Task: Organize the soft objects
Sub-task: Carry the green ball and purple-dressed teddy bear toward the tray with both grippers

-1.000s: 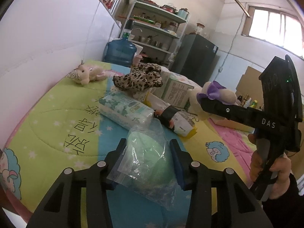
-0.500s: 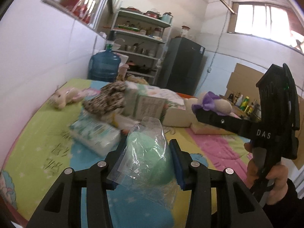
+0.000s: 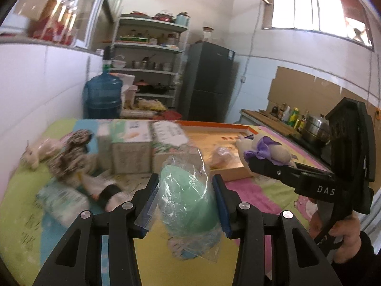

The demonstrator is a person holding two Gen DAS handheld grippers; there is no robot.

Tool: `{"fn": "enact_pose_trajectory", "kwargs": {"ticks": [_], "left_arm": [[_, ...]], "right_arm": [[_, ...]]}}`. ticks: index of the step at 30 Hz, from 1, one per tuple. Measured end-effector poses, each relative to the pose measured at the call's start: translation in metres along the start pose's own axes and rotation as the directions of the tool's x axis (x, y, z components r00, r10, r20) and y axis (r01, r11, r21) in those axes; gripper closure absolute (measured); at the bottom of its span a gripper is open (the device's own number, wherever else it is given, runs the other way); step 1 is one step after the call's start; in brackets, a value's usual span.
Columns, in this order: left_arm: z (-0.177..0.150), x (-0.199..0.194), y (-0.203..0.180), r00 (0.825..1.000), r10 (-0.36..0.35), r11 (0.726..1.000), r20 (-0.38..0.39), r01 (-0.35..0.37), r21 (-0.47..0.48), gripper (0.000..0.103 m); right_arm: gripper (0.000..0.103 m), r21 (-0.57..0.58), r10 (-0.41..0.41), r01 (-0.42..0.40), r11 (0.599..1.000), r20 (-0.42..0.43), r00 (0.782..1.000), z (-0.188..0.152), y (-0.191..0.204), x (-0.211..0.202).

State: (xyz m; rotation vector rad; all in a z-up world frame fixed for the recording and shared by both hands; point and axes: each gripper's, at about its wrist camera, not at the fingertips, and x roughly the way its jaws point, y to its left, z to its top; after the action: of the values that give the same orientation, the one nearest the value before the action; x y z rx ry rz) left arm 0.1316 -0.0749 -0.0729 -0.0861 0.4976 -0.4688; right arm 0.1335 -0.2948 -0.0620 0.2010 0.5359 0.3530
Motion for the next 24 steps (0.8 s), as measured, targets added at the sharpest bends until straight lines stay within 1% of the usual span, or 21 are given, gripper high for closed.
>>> {"fn": "enact_pose_trajectory", "kwargs": {"ticks": [12,19,24], "left_arm": [[0.031,0.044,-0.057,0.997,-0.074,0.995,-0.013,0.074,0.069,0.057],[0.043,0.077,-0.085,0.993,-0.114,0.99,-0.043,0.117,0.074,0.057],[0.049,0.099,-0.1,0.99,-0.127,0.989,-0.058,0.131,0.072,0.057]], "right_arm": [[0.042,0.059,-0.087,0.085,0.995,0.035,0.996,0.003,-0.068,-0.027],[0.042,0.092,-0.132,0.128,0.987,0.036,0.991,0.003,-0.1,-0.033],[0.042,0.107,-0.157,0.152,0.983,0.036,0.987,0.006,-0.122,-0.033]]}}
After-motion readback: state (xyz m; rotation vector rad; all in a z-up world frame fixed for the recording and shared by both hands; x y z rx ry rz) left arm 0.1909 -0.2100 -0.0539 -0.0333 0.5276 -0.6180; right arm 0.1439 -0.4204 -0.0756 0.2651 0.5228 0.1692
